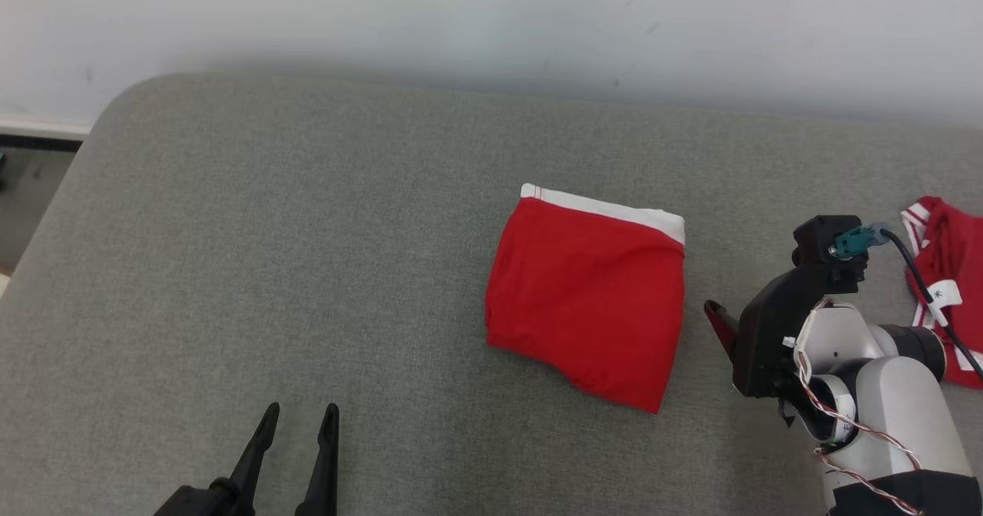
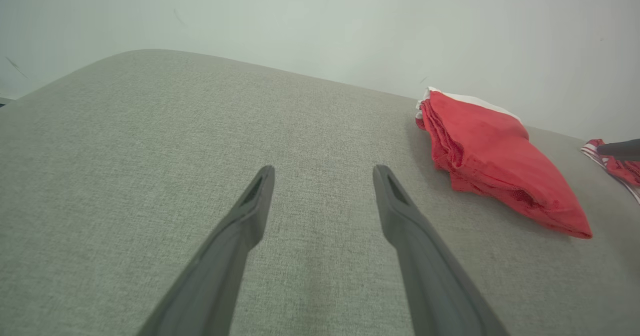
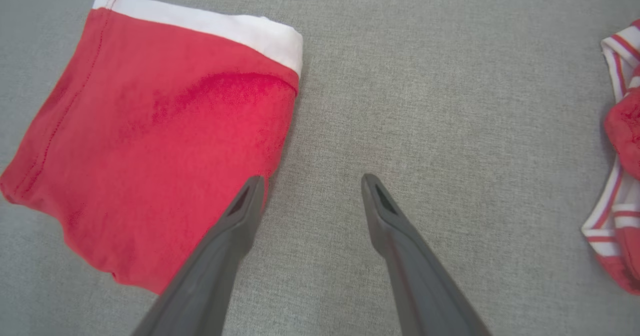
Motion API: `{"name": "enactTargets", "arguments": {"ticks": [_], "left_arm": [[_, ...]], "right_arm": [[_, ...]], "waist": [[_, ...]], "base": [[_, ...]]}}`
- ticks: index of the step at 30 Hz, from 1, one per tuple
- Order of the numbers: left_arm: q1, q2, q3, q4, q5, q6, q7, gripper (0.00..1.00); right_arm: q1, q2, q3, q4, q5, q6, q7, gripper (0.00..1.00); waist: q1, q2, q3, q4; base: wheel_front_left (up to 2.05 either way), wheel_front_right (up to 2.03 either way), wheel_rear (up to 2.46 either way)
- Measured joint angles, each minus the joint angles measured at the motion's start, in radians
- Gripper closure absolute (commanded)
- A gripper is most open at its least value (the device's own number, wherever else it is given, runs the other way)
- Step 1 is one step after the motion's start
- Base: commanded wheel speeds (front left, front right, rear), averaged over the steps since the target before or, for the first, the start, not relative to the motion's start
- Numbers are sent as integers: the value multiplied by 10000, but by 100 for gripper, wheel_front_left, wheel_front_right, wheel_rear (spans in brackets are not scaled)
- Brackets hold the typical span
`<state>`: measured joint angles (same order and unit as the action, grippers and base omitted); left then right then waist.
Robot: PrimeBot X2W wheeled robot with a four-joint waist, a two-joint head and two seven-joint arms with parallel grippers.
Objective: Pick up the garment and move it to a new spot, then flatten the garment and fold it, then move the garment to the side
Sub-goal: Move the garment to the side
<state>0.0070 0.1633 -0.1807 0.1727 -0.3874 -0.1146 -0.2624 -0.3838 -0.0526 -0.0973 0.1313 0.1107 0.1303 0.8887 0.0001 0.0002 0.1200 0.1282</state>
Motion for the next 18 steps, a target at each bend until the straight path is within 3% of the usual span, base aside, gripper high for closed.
{"name": "enactTargets", "arguments": {"ticks": [16, 18], "left_arm": [[-756, -178, -259, 326, 52, -102, 0, 0], [-791, -178, -295, 382, 52, -104, 0, 0]], "right_arm": [[-781, -31, 675, 2142, 639, -13, -1154, 0], [-829, -35, 721, 2238, 527, -13, -1281, 47]], "waist": [[0, -2, 1393, 922], [-1, -1, 1409, 940]], "base": [[0, 0, 0], [0, 0, 0]]}}
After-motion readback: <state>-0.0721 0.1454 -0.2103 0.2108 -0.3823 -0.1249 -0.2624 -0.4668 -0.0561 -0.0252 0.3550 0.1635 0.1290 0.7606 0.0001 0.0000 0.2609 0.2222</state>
